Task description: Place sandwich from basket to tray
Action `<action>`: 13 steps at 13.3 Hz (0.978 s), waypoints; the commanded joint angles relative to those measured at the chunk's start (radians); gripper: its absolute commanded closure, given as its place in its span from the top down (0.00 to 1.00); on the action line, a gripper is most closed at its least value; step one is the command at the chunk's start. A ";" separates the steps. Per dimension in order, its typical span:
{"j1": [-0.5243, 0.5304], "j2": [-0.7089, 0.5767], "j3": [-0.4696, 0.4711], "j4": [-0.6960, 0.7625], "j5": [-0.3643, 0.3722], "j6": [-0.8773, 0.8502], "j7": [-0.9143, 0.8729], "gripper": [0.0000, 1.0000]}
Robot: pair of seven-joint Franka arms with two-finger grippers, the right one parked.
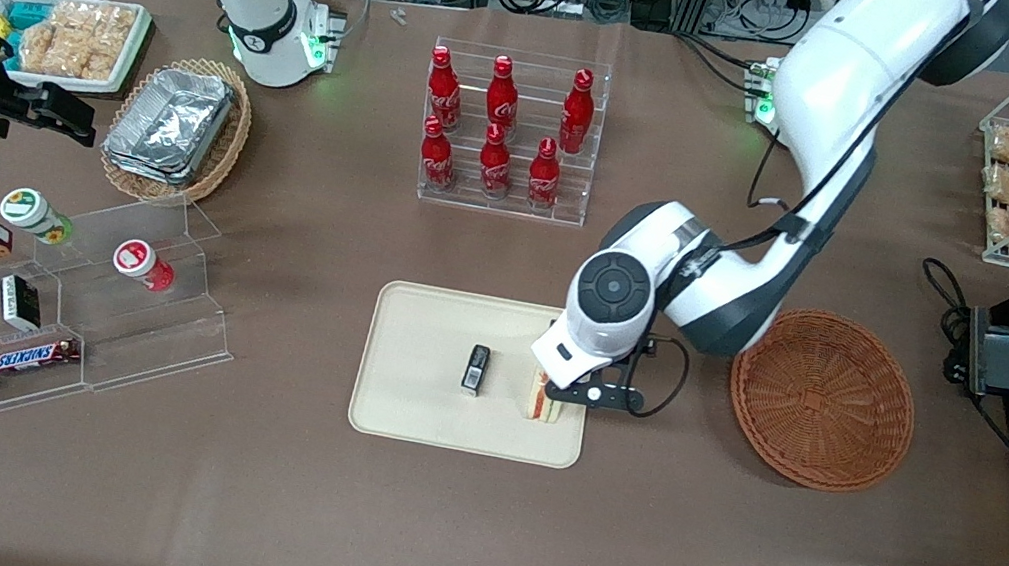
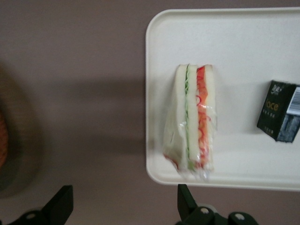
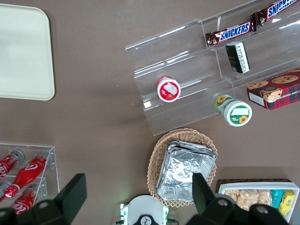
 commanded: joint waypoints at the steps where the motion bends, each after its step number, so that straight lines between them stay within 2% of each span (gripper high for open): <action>1: 0.081 -0.113 -0.008 -0.019 -0.107 -0.138 0.150 1.00; 2: 0.111 -0.145 -0.007 -0.020 -0.130 -0.179 0.194 1.00; 4: 0.154 -0.199 -0.007 -0.020 -0.129 -0.250 0.230 1.00; 9: 0.269 -0.334 -0.001 -0.020 -0.093 -0.365 0.392 1.00; 13: 0.426 -0.395 -0.001 -0.013 -0.071 -0.445 0.455 1.00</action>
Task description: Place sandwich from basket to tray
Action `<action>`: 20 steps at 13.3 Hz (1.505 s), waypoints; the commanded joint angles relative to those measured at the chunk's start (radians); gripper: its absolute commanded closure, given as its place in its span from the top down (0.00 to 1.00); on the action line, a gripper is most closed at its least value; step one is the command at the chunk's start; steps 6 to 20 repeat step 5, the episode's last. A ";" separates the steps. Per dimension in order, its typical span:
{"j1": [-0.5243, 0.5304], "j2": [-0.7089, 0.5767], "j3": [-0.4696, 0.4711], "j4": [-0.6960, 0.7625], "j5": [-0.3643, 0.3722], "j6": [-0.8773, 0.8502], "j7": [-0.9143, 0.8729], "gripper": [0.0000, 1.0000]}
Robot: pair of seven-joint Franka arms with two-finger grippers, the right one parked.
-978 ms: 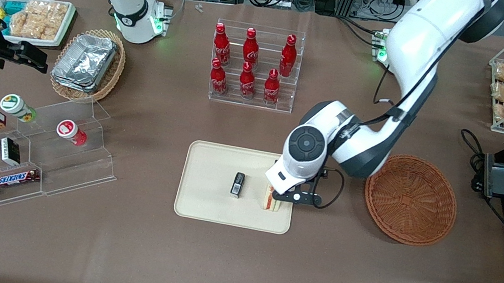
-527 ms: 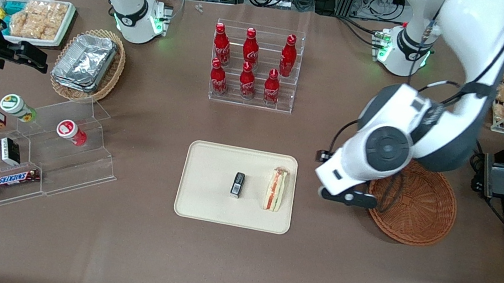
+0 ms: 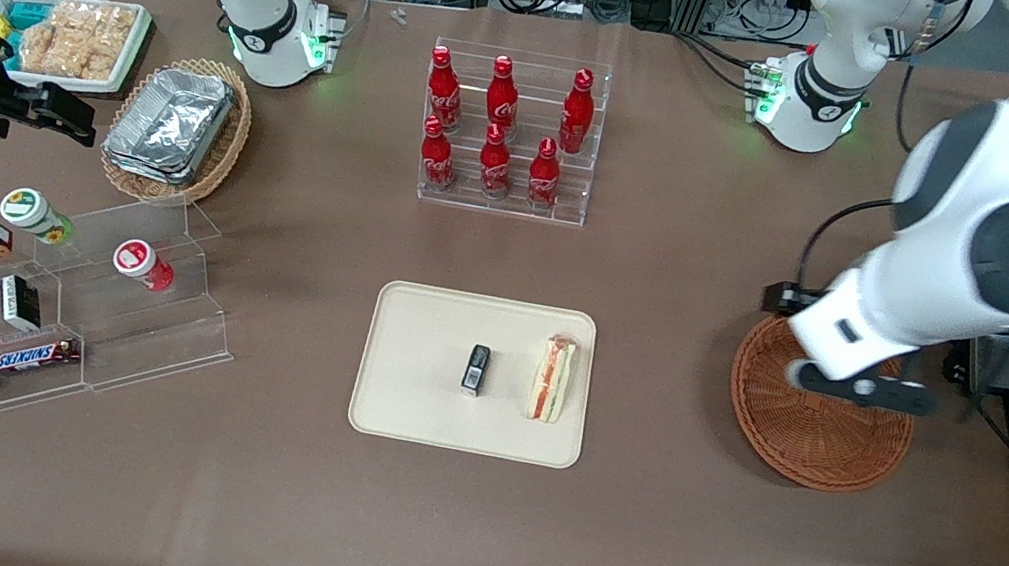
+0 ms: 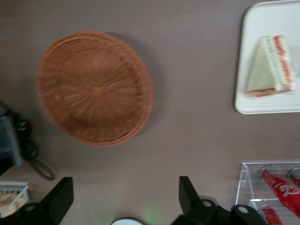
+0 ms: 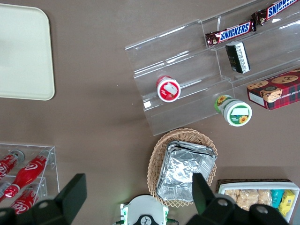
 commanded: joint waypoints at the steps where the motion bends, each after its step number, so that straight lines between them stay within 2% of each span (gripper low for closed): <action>1: 0.104 -0.056 -0.009 -0.014 0.008 -0.037 0.070 1.00; 5: 0.184 -0.098 -0.009 -0.013 0.008 -0.061 0.132 1.00; 20: 0.184 -0.098 -0.009 -0.013 0.008 -0.061 0.132 1.00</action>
